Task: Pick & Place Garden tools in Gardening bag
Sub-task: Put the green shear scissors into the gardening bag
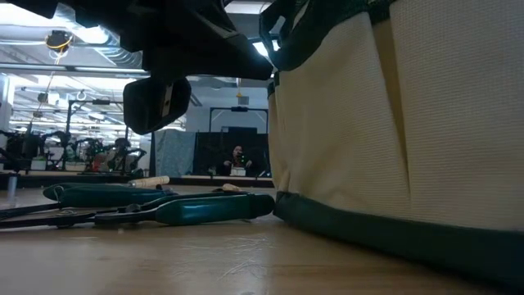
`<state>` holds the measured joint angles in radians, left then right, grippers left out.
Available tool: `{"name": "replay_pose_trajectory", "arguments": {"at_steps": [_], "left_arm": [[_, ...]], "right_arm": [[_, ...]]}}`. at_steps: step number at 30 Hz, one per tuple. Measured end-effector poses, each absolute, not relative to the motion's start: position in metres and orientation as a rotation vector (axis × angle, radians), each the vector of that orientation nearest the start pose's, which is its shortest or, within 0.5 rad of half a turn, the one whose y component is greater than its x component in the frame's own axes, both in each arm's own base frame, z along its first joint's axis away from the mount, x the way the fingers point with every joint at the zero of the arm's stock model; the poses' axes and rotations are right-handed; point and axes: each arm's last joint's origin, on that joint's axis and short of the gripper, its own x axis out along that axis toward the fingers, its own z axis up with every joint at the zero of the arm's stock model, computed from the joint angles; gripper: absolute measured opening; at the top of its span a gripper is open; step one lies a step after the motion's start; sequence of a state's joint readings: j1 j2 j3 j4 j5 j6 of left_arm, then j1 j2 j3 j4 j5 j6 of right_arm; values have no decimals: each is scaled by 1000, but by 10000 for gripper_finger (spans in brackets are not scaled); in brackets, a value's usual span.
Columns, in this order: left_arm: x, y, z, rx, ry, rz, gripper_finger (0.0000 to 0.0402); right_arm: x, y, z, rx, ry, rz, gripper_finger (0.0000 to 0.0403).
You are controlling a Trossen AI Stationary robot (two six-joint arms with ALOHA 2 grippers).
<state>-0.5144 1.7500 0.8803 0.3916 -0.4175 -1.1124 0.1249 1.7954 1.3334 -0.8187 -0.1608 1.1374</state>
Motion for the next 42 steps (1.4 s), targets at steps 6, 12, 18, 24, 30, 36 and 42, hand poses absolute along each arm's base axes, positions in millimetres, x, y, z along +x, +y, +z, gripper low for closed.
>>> {"name": "replay_pose_trajectory", "arguments": {"at_steps": [6,12,18,24,30,36,42], "left_arm": [[314,-164,171,-879,426,150,2],[314,-164,171,-876,431,152,1],[314,-164,171,-874,434,153,1],[313,-164,169,-869,449,154,1],[313,-164,168,-867,467,147,1],[313,-164,168,-866,467,148,2],[313,-164,168,-865,468,149,2]], "right_arm": [[350,49,213,979,1267,-513,89],[351,49,214,969,1253,-489,70],[351,49,217,951,1242,-466,62],[348,47,231,906,1162,-468,59],[347,46,252,872,1114,-457,59],[348,58,259,864,1107,-400,59],[344,78,259,852,1129,-363,59]]}}
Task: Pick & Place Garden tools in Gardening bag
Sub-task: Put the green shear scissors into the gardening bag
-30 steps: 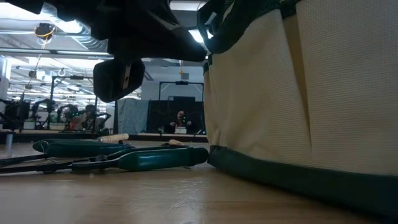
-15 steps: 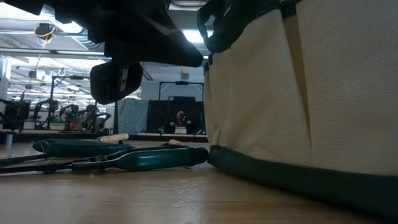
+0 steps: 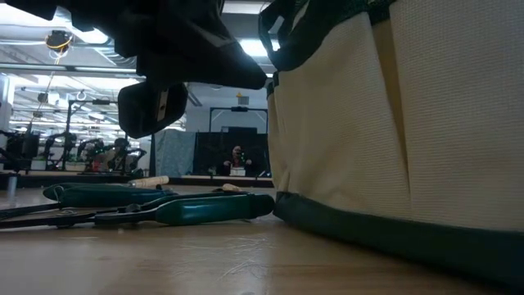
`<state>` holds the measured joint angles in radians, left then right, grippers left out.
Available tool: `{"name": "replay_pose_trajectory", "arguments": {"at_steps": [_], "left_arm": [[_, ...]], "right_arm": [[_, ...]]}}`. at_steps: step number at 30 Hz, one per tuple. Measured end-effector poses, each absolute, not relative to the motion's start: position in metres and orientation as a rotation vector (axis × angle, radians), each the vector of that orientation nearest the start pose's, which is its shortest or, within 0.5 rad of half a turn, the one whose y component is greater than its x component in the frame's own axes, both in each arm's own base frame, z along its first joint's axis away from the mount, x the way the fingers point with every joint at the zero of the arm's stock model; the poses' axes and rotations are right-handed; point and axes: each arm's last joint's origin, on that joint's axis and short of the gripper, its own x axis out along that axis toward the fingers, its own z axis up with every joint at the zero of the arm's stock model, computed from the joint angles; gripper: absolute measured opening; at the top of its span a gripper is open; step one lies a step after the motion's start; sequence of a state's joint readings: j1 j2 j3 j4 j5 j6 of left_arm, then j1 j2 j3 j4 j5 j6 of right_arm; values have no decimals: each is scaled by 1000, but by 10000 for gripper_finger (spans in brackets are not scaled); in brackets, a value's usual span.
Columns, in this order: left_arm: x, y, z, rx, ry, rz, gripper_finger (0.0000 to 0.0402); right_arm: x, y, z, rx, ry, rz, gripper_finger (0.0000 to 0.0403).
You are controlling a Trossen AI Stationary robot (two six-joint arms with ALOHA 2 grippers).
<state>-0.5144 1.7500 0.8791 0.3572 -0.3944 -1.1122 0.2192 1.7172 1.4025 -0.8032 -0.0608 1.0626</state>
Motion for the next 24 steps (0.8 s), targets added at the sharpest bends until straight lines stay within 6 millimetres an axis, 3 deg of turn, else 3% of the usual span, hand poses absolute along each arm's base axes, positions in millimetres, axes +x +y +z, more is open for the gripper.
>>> {"name": "replay_pose_trajectory", "arguments": {"at_steps": [24], "left_arm": [[313,-164,168,-864,470,151,1]], "right_arm": [[342,107,269,817,1044,-235,59]]}}
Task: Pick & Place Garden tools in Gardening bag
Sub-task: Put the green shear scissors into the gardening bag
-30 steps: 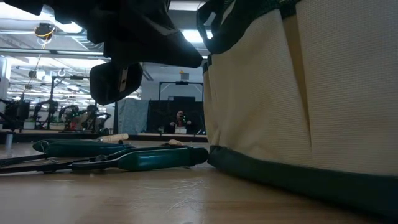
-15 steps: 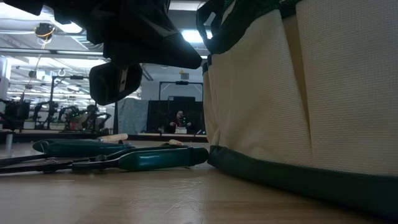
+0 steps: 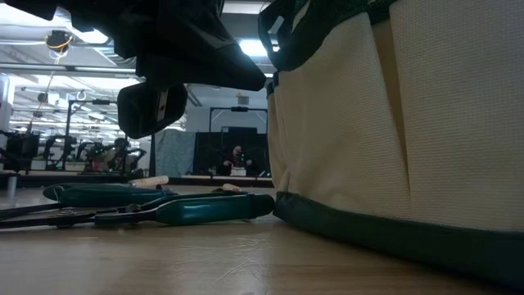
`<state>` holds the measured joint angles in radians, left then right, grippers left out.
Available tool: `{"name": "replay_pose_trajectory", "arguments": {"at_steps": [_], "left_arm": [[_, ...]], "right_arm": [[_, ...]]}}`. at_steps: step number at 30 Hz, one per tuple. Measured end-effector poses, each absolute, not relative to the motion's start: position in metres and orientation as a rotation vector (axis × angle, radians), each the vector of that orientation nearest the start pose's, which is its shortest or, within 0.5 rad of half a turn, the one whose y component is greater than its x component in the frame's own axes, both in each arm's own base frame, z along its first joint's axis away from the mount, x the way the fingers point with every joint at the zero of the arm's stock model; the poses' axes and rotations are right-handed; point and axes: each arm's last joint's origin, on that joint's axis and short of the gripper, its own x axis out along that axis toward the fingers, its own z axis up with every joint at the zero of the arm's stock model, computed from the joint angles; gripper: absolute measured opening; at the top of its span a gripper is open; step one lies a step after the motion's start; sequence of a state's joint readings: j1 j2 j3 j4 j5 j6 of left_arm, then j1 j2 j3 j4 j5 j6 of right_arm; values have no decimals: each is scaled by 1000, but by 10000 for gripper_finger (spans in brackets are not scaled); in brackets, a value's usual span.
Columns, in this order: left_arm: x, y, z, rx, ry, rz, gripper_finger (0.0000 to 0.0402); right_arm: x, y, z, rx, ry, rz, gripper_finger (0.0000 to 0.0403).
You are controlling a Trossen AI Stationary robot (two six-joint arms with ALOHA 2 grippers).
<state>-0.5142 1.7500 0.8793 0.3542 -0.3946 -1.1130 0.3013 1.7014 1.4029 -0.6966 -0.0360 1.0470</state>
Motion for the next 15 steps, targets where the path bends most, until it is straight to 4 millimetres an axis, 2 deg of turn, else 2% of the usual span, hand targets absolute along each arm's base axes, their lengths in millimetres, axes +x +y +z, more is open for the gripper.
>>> {"name": "replay_pose_trajectory", "arguments": {"at_steps": [9,15], "left_arm": [[313,-164,168,-864,466,155,2],[313,-164,168,-864,466,155,1]], "right_arm": [[339,107,278,821,1015,-225,59],[340,103,277,820,954,-332,59]]}}
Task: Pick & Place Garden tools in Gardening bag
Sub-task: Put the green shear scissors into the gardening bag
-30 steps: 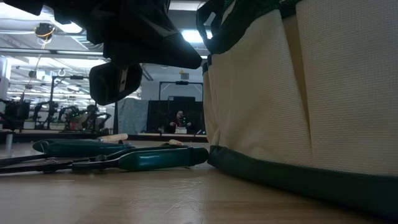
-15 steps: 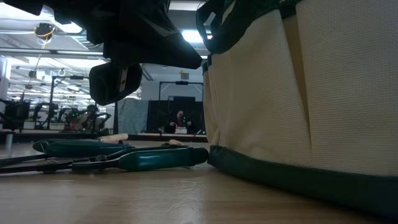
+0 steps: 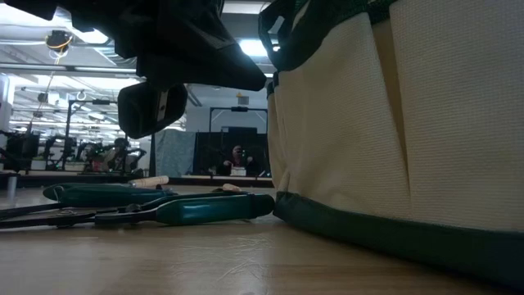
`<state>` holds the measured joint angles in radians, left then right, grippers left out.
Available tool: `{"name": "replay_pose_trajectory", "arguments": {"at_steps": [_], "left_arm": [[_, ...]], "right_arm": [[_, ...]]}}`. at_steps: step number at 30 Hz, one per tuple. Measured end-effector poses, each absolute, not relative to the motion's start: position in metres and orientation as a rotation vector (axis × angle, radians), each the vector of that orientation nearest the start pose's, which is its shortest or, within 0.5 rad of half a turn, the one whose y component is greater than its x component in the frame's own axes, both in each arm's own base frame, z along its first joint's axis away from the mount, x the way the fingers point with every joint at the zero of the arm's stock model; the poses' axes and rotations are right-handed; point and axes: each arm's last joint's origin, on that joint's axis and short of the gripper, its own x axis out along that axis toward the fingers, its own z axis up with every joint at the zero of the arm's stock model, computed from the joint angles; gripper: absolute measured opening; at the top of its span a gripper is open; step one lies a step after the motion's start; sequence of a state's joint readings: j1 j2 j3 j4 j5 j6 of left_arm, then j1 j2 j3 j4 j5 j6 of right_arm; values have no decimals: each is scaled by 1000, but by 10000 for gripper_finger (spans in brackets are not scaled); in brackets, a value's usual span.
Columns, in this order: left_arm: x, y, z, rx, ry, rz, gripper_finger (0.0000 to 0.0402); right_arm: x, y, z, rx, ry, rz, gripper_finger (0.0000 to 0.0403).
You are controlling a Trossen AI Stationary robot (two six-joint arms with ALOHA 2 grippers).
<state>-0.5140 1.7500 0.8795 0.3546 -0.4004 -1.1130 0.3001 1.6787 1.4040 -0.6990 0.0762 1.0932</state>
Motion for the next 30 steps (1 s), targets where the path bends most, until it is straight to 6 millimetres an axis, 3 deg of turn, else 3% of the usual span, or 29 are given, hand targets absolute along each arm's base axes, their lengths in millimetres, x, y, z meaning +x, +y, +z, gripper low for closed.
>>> {"name": "replay_pose_trajectory", "arguments": {"at_steps": [9,18,23,27,30], "left_arm": [[313,-164,168,-864,466,154,2],[313,-164,168,-863,466,153,1],[312,-165,168,-863,468,151,2],[312,-165,168,-863,468,150,1],[312,-166,168,-863,469,149,2]], "right_arm": [[341,76,274,845,930,-504,58],[349,69,278,916,977,-318,49],[352,74,287,877,959,-111,49],[350,81,286,790,986,-35,67],[346,82,283,736,1011,-88,94]]}}
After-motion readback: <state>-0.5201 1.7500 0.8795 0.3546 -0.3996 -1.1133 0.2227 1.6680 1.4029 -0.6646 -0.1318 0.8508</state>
